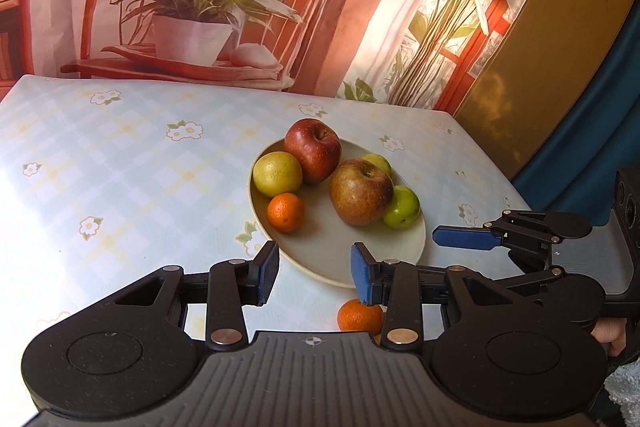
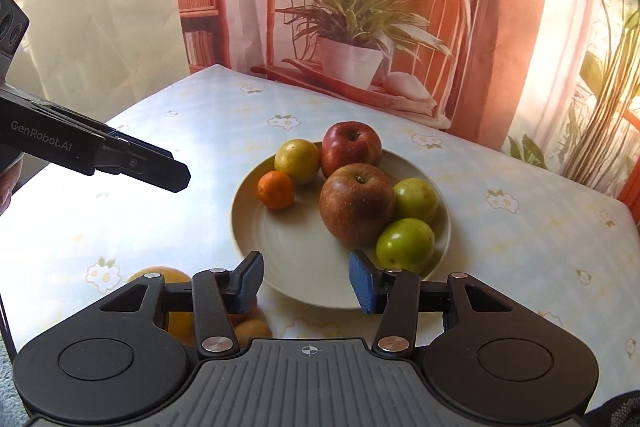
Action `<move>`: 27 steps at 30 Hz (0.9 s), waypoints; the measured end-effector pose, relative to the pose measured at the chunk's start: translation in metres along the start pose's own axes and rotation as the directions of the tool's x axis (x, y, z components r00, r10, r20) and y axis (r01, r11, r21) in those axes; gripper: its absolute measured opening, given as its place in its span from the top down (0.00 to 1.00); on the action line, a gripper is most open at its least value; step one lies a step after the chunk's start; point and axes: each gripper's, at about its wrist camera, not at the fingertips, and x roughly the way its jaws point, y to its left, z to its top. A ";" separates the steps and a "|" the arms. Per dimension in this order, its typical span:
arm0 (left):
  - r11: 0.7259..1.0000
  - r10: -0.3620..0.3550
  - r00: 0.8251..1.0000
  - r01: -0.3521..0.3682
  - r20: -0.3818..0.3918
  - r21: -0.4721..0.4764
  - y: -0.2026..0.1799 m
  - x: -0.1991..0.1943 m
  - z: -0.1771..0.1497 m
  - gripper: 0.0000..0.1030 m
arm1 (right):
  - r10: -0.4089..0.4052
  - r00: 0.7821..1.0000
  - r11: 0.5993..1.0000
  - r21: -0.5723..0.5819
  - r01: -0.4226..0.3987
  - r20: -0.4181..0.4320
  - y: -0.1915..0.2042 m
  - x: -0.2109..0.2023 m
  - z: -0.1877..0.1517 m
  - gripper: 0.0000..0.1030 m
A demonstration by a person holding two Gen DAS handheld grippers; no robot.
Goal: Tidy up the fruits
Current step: 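Withdraw both tools from the plate back to the fruit pile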
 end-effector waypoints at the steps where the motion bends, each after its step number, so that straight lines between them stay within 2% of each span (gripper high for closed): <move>1: 1.000 0.005 1.000 -0.005 0.002 0.001 -0.002 -0.003 -0.005 0.60 | 0.010 1.000 1.000 0.013 -0.010 0.000 0.002 -0.002 -0.005 0.57; 7: 0.999 0.037 0.999 -0.037 0.013 0.006 -0.014 -0.018 -0.038 0.60 | -0.009 1.000 0.996 0.085 0.008 0.013 0.013 -0.014 -0.034 0.57; 13: 0.999 0.053 0.999 -0.053 0.014 0.002 -0.028 -0.027 -0.060 0.60 | -0.013 0.998 0.971 0.241 -0.001 0.055 0.005 -0.030 -0.057 0.58; 22: 0.999 0.042 0.998 -0.042 -0.037 0.010 -0.044 -0.025 -0.078 0.60 | -0.048 0.995 0.968 0.248 0.025 0.086 0.005 -0.043 -0.068 0.60; 27: 1.000 0.028 0.994 -0.029 -0.106 0.000 -0.050 -0.010 -0.084 0.60 | -0.051 0.994 0.972 0.234 0.026 0.097 0.007 -0.046 -0.071 0.60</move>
